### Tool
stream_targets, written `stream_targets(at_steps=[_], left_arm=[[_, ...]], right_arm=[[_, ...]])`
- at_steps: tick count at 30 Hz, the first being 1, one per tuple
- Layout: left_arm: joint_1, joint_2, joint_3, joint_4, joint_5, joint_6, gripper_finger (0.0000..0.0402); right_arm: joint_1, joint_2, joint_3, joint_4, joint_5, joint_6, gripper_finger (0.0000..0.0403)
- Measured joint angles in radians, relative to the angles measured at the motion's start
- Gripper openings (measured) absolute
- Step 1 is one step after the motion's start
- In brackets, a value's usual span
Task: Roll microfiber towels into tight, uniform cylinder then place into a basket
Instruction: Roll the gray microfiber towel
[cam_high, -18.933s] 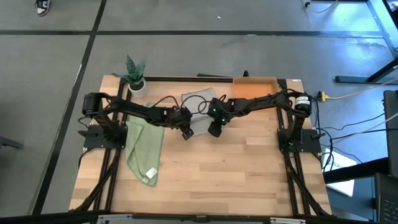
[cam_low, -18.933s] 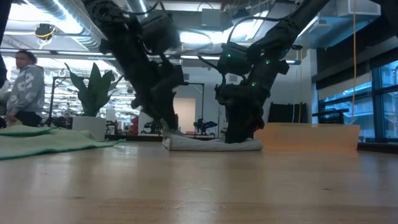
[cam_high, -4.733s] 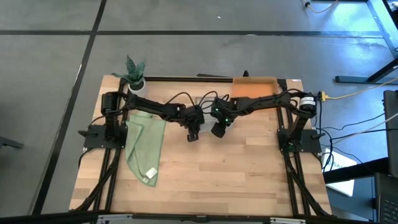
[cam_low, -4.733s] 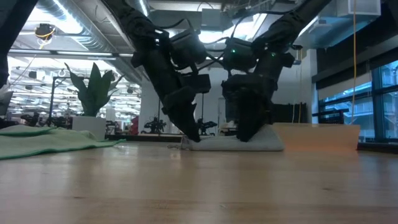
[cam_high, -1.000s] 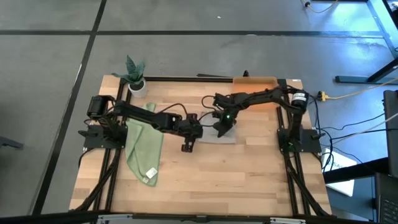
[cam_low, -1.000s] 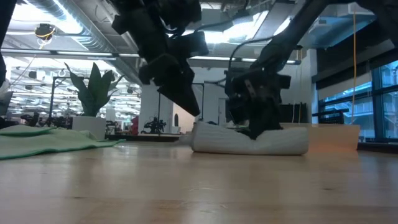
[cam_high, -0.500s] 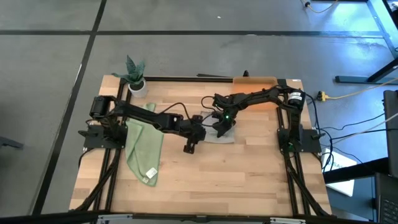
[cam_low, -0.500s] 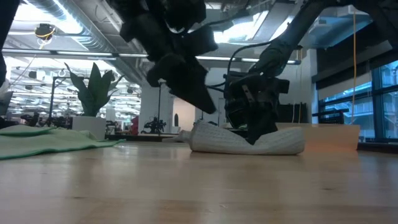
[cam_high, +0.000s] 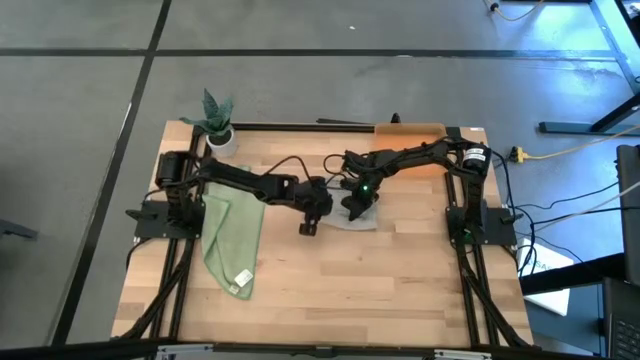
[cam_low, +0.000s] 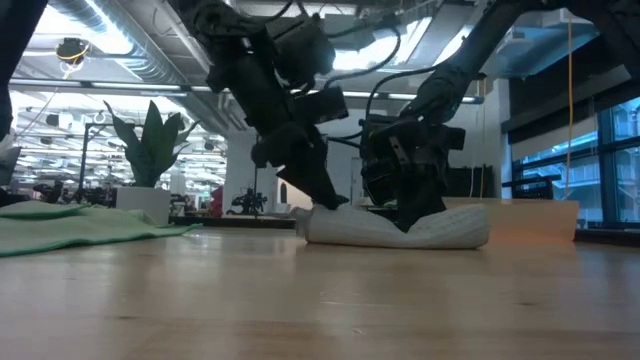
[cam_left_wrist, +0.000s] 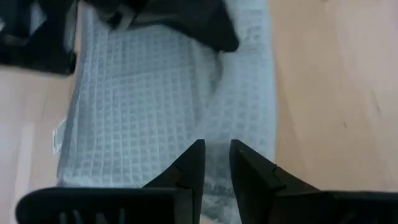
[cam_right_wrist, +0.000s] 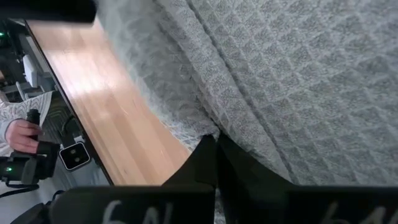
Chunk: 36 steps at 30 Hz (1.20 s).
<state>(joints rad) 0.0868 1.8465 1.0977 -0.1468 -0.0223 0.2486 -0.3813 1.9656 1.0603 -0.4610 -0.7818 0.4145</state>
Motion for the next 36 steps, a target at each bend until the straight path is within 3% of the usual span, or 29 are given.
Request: stream_targets(at_steps=[8,25,36], left_arm=[[0.011,0.031,0.000,0.014,0.016,-0.010,0.0066],[0.007,0.092,0.003,0.020,0.011,-0.010,0.0066],[0.010,0.093,0.002,0.015,0.012,-0.011,0.0066]], right_arm=[[0.000,0.000,0.000,0.000,0.000,0.006,0.0012],[-0.018,0.002,0.026,0.005,-0.029,0.005,0.0102],[-0.032,-0.184,0.112,-0.156,0.179,-0.057,0.0106]])
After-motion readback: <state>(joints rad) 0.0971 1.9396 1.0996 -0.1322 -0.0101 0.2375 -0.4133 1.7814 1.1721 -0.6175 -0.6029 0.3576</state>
